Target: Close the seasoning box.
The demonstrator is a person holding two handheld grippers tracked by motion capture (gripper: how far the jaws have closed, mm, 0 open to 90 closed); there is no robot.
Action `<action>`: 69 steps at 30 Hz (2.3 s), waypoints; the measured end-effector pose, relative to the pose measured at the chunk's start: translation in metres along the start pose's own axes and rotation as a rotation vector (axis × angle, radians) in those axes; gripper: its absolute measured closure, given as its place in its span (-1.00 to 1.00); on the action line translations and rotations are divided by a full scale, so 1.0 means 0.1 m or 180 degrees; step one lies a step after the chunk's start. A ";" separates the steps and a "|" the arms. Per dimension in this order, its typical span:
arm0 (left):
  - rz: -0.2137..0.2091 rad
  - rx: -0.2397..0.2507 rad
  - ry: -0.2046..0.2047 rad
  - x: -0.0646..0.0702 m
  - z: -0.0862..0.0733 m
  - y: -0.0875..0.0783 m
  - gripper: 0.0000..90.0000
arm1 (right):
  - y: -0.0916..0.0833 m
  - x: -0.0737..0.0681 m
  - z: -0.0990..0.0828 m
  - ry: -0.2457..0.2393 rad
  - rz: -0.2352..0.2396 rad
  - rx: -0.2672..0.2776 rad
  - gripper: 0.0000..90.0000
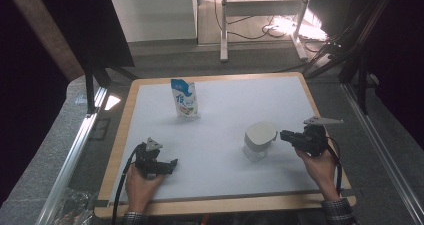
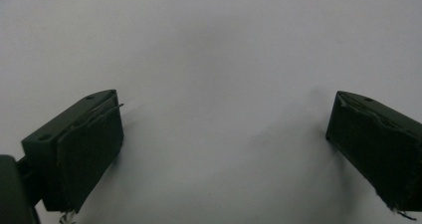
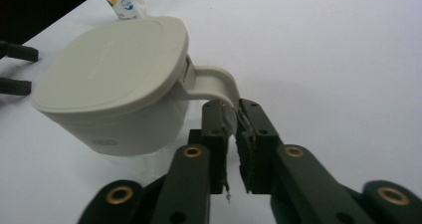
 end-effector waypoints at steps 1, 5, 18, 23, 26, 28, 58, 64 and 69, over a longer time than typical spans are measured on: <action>0.0000 0.0001 0.0000 0.00 0.00 0.00 -0.97 | -0.01 -0.01 0.02 -0.0018 0.0003 0.0004 0.87; 0.0001 0.0002 -0.0002 0.00 0.00 0.00 -0.97 | -0.04 -0.07 0.14 -0.0173 0.0041 -0.0028 0.95; -0.0001 0.0020 -0.0004 0.00 0.00 0.00 -0.97 | 0.06 -0.27 0.46 -0.0482 0.0130 0.0006 0.99; -0.0004 0.0004 0.0014 0.00 0.00 0.00 -0.97 | 0.15 -0.27 0.47 -0.0534 0.0102 -0.0050 0.99; -0.0003 0.0005 0.0013 0.00 0.00 0.00 -0.97 | 0.18 -0.28 0.47 -0.0552 0.0121 -0.0047 0.99; -0.0004 0.0007 0.0011 0.00 0.00 0.00 -0.97 | 0.19 -0.30 0.47 -0.0595 0.0108 -0.0046 0.99; -0.0004 0.0003 0.0015 0.00 0.00 0.00 -0.97 | 0.21 -0.25 0.46 -0.0618 0.0017 -0.0049 1.00; -0.0004 0.0002 0.0015 0.00 0.00 0.00 -0.97 | 0.23 -0.18 0.40 -0.0646 -0.0113 -0.0127 1.00; -0.0002 0.0003 -0.0002 0.00 0.00 0.00 -0.97 | 0.26 -0.10 0.33 -0.0488 -0.0007 -0.0069 1.00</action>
Point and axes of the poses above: each handheld gripper's, and its own axes: y roughly forward along the jaws, z roughly out of its top, x roughly to its right, the point moved 4 cm from there along y, roughly forward along the jaws, and after that the axes turned 6 degrees about x, right-handed, at the moved point
